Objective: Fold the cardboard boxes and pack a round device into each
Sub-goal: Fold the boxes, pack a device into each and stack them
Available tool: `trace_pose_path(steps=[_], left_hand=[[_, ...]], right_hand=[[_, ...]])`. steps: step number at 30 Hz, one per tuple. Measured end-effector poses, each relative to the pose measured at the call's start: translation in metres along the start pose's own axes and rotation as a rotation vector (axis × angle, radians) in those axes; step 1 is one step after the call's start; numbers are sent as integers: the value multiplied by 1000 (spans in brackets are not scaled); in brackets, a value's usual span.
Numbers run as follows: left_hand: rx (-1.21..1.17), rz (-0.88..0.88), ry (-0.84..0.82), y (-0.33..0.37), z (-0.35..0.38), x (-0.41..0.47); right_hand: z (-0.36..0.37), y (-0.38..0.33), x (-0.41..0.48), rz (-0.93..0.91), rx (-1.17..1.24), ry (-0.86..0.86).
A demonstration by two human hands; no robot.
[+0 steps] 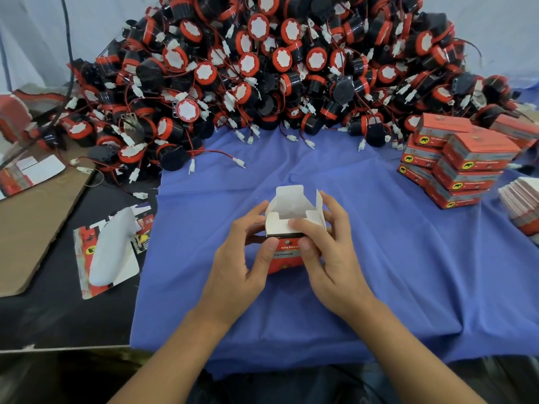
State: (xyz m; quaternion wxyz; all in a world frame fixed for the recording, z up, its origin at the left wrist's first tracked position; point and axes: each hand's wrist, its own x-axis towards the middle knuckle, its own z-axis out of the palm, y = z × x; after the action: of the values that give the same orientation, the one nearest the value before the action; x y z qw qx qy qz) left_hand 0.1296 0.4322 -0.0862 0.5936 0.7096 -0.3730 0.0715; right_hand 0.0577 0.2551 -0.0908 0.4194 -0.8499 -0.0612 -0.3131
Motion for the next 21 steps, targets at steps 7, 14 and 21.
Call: trace_pose_path(steps=[7, 14, 21], left_hand=[[71, 43, -18, 1, 0, -2], [121, 87, 16, 2, 1, -1], [171, 114, 62, 3, 1, 1]], right_hand=[[1, -2, -2, -27, -73, -2], [2, -1, -4, -31, -116, -2], [2, -4, -1, -67, 36, 100]])
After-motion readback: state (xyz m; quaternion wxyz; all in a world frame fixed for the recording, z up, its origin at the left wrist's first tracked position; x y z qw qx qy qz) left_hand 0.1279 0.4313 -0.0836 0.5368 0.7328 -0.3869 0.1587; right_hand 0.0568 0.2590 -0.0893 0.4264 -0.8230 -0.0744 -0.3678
